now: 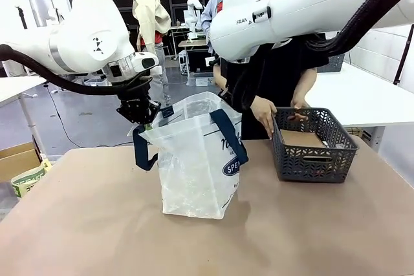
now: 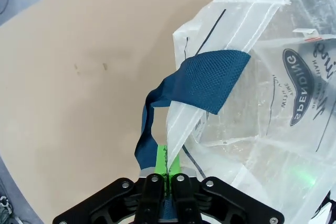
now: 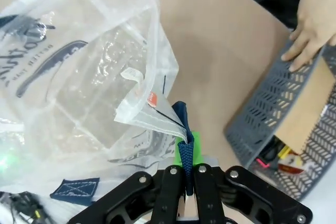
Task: Transfer purchased items from the store into the shopping bag.
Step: Open the Reusable shopping bag in the center of the table, then move the Reusable shopping bag to the right side of the table.
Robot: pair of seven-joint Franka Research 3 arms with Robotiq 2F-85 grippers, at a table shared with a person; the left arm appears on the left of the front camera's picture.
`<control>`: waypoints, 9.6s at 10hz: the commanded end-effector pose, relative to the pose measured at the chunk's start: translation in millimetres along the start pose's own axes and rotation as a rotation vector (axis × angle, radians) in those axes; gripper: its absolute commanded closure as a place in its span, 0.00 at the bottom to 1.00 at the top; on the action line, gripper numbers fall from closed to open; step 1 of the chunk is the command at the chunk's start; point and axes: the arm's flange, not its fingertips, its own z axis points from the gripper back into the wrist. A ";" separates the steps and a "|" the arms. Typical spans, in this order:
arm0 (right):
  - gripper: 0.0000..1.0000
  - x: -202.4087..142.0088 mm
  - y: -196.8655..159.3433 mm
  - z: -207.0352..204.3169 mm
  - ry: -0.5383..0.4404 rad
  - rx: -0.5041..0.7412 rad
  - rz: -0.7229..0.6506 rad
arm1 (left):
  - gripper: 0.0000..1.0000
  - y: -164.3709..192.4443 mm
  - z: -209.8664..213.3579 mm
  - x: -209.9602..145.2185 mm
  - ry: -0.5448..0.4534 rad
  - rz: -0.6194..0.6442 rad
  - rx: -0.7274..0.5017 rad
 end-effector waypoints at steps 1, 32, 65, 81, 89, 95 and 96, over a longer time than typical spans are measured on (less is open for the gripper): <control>1.00 -15.1 -8.4 -3.2 0.007 0.058 0.027 | 1.00 5.7 -1.4 -8.3 -0.001 -0.036 0.004; 1.00 -7.7 -14.3 2.5 0.013 0.077 0.070 | 1.00 17.7 6.8 -4.7 -0.035 -0.139 -0.086; 1.00 -8.8 -9.0 2.9 0.048 0.024 0.228 | 1.00 46.8 13.7 0.8 -0.004 -0.237 -0.123; 1.00 -8.8 -9.0 2.9 0.048 0.024 0.228 | 1.00 46.8 13.7 0.8 -0.004 -0.237 -0.123; 1.00 -8.8 -9.0 2.9 0.048 0.024 0.228 | 1.00 46.8 13.7 0.8 -0.004 -0.237 -0.123; 1.00 -8.8 -9.0 2.9 0.048 0.024 0.228 | 1.00 46.8 13.7 0.8 -0.004 -0.237 -0.123; 1.00 -8.8 -9.0 2.9 0.048 0.024 0.228 | 1.00 46.8 13.7 0.8 -0.004 -0.237 -0.123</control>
